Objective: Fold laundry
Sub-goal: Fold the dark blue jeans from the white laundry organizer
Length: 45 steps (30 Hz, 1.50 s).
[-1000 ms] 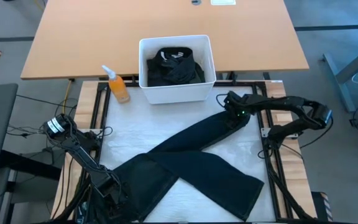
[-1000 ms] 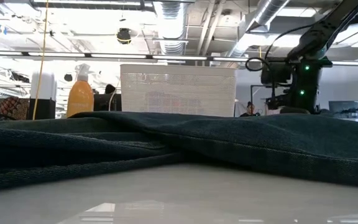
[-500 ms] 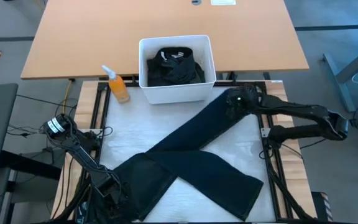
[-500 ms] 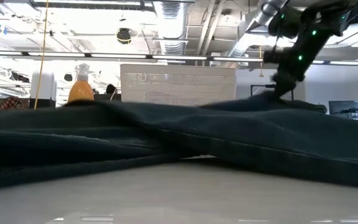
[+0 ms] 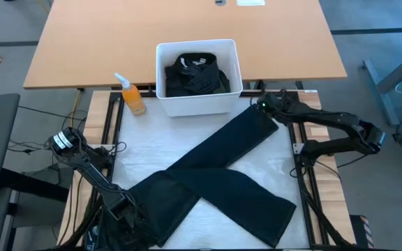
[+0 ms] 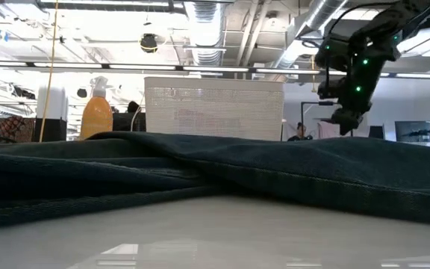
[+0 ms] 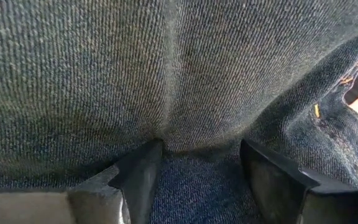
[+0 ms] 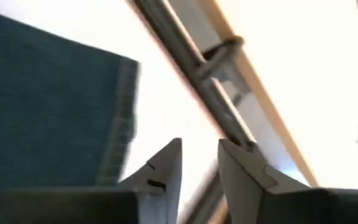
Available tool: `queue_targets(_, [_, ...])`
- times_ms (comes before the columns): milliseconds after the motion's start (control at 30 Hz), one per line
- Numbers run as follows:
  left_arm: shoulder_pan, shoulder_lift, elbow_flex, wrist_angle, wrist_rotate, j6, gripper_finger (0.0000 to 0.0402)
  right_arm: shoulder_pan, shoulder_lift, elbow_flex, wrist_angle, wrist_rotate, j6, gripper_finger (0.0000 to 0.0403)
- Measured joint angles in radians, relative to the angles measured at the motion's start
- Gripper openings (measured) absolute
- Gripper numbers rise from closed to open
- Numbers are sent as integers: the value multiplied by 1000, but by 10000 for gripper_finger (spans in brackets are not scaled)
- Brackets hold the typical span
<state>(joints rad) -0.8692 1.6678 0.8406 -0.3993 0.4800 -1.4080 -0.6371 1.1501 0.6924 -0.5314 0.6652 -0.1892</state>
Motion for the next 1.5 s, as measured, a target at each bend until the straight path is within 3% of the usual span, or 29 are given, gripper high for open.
queue_targets(67, [0,0,0,5,1,-1,217,-12,3,37,-58,14,29,146])
queue_targets(133, [0,0,0,6,-6,-3,217,-21,-2,70,-141,-56,102,156])
queue_targets(300, [0,-1,0,6,-33,-3,217,-13,-11,65,-189,-523,219,165])
queue_targets(367, [0,0,0,4,-34,-2,217,6,13,45,-196,-590,219,163])
queue_targets(567, [-1,0,0,1,-36,8,217,26,151,-17,-207,-584,211,151])
queue_targets(800, [-2,0,0,1,-24,4,217,8,291,-7,-200,-539,220,141])
queue_targets(933, [-10,0,0,-8,-31,4,217,-10,336,43,-290,-519,220,137])
queue_targets(1200, [-10,0,1,-66,-42,42,217,21,329,258,-694,-155,269,128])
queue_targets(1333, [-10,0,1,-72,-66,49,217,61,280,348,-775,-214,294,127])
queue_targets(1500, [-12,-1,1,-76,-107,95,217,191,184,398,-754,-447,312,127])
